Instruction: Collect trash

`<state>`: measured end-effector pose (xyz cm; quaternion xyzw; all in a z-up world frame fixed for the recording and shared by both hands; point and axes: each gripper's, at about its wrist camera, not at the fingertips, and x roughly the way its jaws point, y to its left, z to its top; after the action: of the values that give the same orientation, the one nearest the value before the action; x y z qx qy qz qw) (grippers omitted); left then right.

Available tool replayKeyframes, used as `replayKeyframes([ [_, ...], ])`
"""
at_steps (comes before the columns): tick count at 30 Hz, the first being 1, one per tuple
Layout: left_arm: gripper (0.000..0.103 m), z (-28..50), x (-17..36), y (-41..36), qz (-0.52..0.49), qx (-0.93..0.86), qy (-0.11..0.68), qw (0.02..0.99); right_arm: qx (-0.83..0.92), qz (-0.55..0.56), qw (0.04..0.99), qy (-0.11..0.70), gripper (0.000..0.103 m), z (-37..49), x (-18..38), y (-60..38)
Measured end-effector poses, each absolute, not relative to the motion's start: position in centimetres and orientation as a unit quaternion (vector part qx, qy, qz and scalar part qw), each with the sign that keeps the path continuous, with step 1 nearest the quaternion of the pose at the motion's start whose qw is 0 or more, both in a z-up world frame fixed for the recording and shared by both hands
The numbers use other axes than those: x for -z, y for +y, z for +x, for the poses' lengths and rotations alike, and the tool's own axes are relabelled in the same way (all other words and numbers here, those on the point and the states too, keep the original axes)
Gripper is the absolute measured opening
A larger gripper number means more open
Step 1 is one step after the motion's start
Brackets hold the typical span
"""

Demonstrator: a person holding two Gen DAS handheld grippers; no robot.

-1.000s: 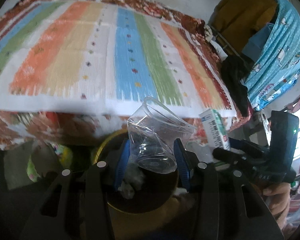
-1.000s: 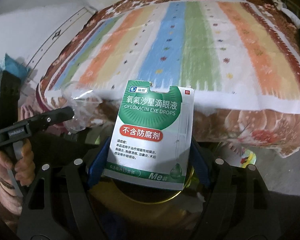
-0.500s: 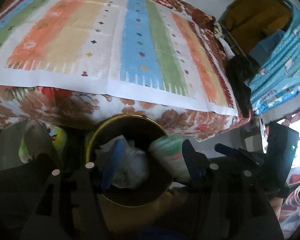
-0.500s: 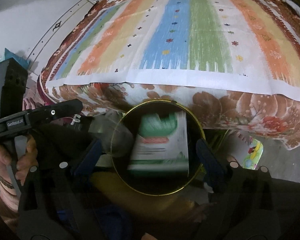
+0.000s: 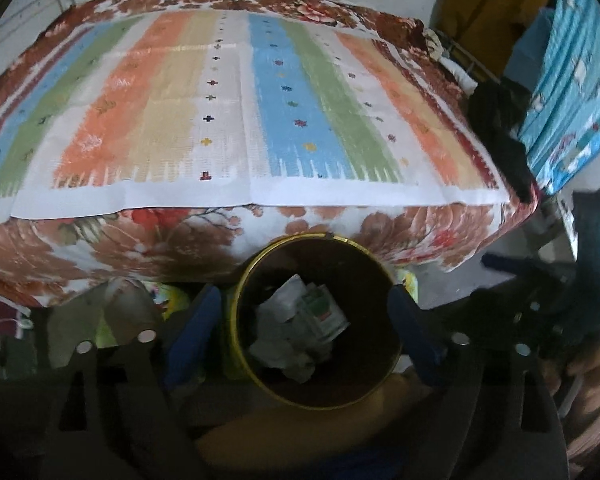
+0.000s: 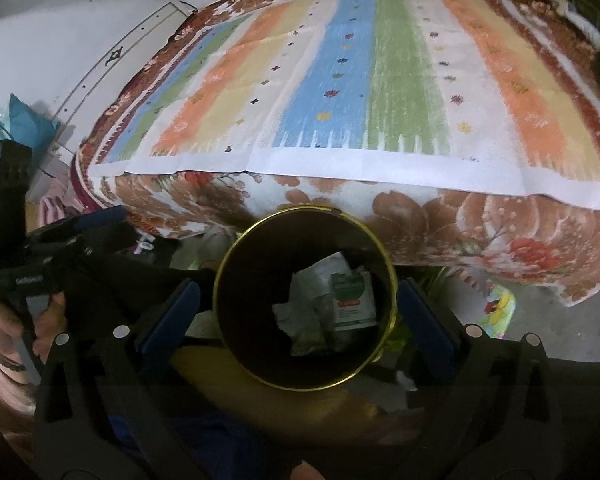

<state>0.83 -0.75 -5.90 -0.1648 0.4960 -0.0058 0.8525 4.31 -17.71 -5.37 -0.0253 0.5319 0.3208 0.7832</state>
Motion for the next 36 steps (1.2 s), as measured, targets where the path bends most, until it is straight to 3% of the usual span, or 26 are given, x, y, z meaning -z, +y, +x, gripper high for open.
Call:
replayKeyframes([
  [3,0.097,0.0,6.0,-0.7,-0.169,0.007,0.498,0.851,-0.325,-0.025,0.783,0.53,0.094,3.8,5.3,-17.9],
  [36,0.097,-0.1,7.5,-1.6,-0.168,-0.001,0.524,0.835,-0.342,-0.043,0.771,0.536,0.094,2.7,6.2,-16.9],
])
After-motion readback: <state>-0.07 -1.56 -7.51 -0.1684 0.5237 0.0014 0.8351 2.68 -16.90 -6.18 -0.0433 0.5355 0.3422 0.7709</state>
